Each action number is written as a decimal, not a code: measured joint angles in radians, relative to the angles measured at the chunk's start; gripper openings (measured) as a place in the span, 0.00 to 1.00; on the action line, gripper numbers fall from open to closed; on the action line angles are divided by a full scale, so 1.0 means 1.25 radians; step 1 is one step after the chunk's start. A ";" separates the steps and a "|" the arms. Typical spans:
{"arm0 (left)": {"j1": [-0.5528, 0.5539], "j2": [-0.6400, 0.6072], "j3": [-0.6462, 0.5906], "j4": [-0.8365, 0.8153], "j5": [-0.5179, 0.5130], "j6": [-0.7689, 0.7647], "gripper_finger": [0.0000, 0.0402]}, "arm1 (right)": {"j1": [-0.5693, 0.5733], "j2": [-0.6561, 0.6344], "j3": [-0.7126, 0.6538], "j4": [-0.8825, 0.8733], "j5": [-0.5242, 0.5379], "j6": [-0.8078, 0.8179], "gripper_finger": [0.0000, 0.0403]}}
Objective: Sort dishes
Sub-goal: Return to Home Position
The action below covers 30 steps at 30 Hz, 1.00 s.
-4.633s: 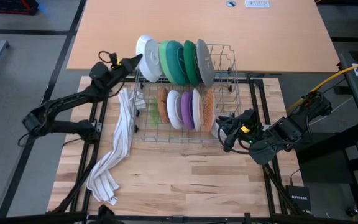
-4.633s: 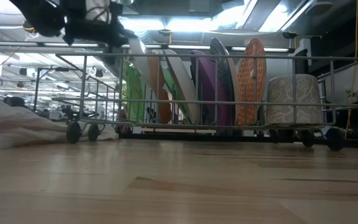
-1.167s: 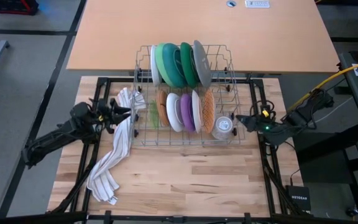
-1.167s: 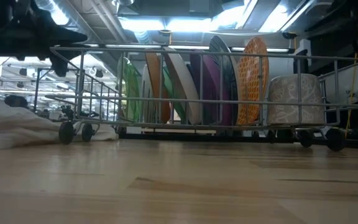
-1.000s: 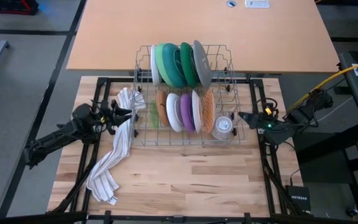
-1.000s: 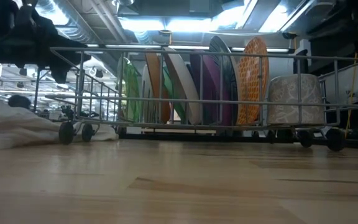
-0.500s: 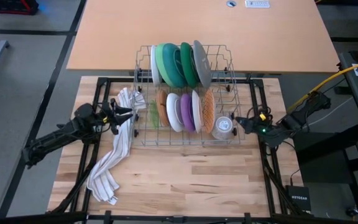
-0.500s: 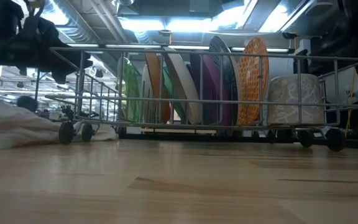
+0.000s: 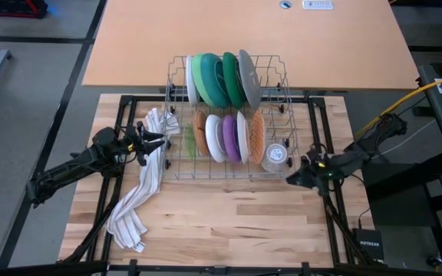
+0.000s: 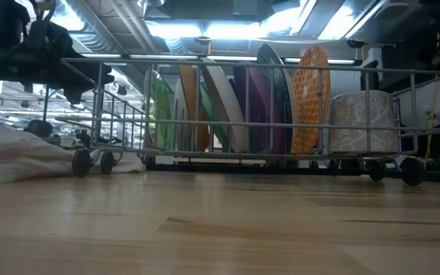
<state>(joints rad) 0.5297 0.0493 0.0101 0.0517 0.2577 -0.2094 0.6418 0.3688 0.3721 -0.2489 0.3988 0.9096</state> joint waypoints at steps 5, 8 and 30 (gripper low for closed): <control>0.000 0.000 0.000 0.000 0.000 0.002 0.33 | -0.001 -0.076 0.000 -0.058 -0.053 -0.106 0.20; 0.000 -0.001 0.000 -0.001 0.000 0.000 0.33 | -0.001 -0.168 -0.002 -0.139 -0.047 -0.098 0.20; 0.000 0.010 0.000 -0.002 -0.007 0.000 0.33 | -0.002 -0.292 -0.225 0.303 -0.193 -0.191 0.20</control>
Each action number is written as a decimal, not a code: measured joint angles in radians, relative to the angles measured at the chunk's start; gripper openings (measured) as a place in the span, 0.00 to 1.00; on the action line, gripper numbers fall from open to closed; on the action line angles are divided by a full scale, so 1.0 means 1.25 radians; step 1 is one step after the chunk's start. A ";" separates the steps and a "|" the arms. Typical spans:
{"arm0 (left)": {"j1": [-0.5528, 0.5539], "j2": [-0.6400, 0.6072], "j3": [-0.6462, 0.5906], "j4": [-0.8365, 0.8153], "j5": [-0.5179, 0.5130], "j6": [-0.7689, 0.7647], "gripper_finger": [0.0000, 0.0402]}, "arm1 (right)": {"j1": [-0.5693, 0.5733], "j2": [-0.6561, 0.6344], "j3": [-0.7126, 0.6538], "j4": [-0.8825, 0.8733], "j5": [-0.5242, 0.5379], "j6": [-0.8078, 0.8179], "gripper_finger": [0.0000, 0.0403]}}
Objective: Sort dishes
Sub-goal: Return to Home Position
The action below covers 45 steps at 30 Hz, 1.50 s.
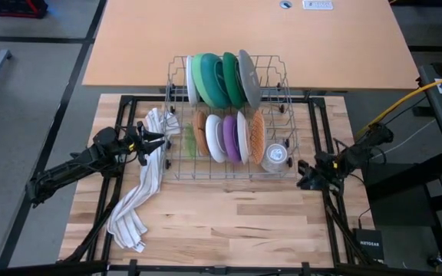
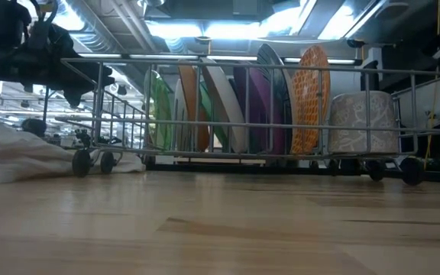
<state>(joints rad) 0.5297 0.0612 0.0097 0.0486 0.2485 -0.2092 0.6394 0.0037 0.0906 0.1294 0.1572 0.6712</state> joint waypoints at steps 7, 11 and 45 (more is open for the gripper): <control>0.000 0.000 0.000 0.000 0.000 0.000 0.33 | -0.057 0.000 -0.044 0.061 -0.090 -0.005 0.20; 0.000 0.000 0.000 0.000 0.000 0.000 0.33 | -0.142 0.000 -0.051 0.055 -0.107 -0.009 0.20; 0.000 0.000 0.000 -0.002 0.000 0.000 0.33 | -0.413 0.021 -0.055 -0.053 -0.290 0.025 0.20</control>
